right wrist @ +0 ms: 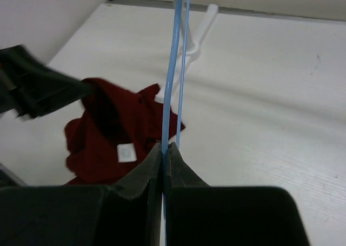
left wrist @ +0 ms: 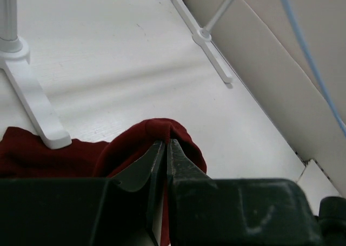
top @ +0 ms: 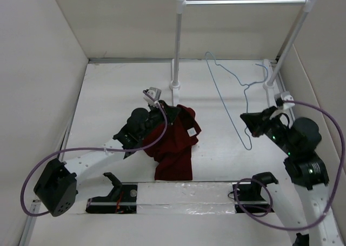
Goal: Place the t-shirt on the hanger
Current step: Pick up the hanger from the clothesline, then place the T-shirt on the hanger.
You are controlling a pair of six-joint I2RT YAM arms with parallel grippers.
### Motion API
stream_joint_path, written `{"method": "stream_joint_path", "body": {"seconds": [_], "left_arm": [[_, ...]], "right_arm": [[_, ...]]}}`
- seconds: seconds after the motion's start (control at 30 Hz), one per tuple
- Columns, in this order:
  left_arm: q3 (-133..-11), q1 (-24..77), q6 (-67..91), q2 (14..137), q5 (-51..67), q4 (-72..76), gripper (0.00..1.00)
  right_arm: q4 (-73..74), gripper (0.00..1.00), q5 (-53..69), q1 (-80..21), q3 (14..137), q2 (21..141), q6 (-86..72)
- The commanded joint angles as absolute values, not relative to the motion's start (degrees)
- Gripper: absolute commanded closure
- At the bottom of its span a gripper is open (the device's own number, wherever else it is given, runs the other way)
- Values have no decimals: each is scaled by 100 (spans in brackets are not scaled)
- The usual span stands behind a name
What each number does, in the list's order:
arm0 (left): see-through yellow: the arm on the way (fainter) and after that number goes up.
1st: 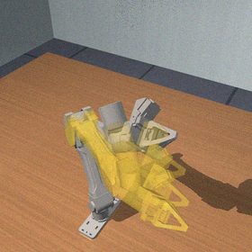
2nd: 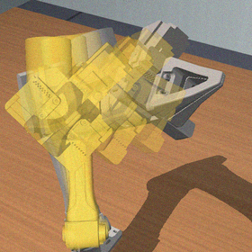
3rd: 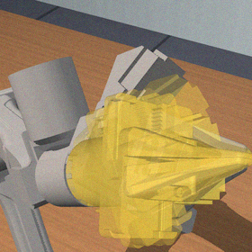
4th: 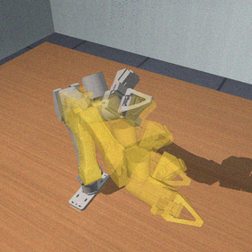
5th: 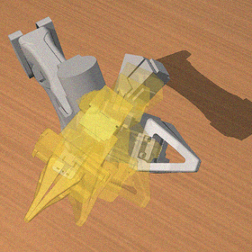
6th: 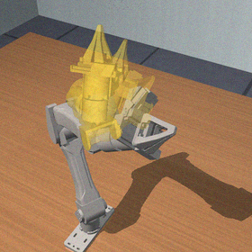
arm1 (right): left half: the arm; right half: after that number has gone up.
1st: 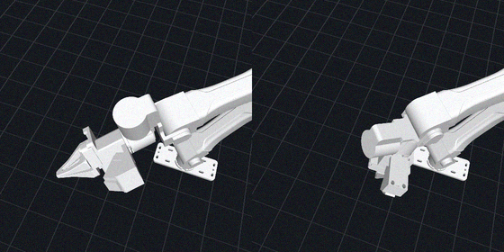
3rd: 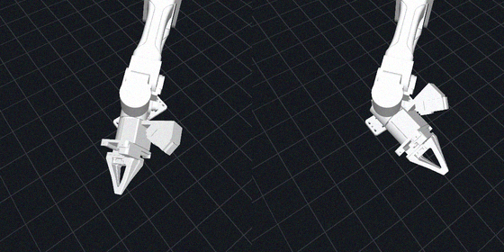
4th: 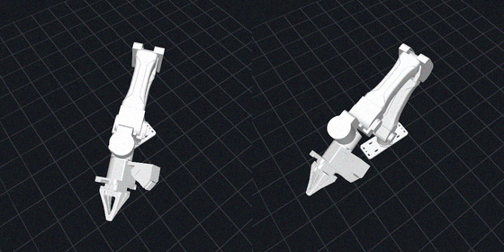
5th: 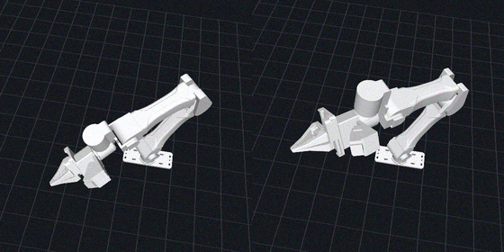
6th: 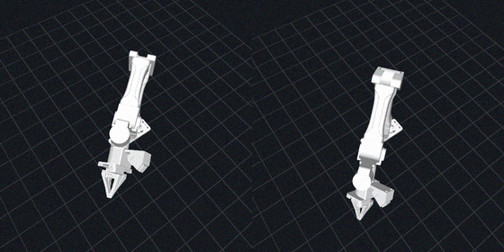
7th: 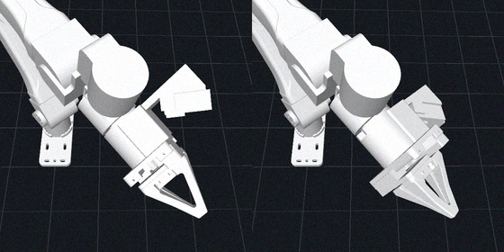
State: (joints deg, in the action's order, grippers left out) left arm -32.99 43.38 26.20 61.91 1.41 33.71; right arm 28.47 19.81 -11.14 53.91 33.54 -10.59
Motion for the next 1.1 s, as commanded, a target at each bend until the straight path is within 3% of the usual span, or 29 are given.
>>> {"method": "stream_joint_path", "body": {"seconds": [0.0,0.17,0.4,1.07], "left_arm": [[-3831,4201,2751,6459,97,3665,100],[-4445,4122,2655,6890,-263,3534,100],[-5044,3964,2549,7198,-430,3296,100],[-5291,4166,2584,7199,-308,3146,100]], "right_arm": [[3839,100,2206,-1283,5519,2489,-1371],[4789,100,3066,-1283,5730,2250,-1169],[5449,100,3270,-1379,6108,2355,-677],[3939,100,3032,-1547,5045,2303,-1019]]}}
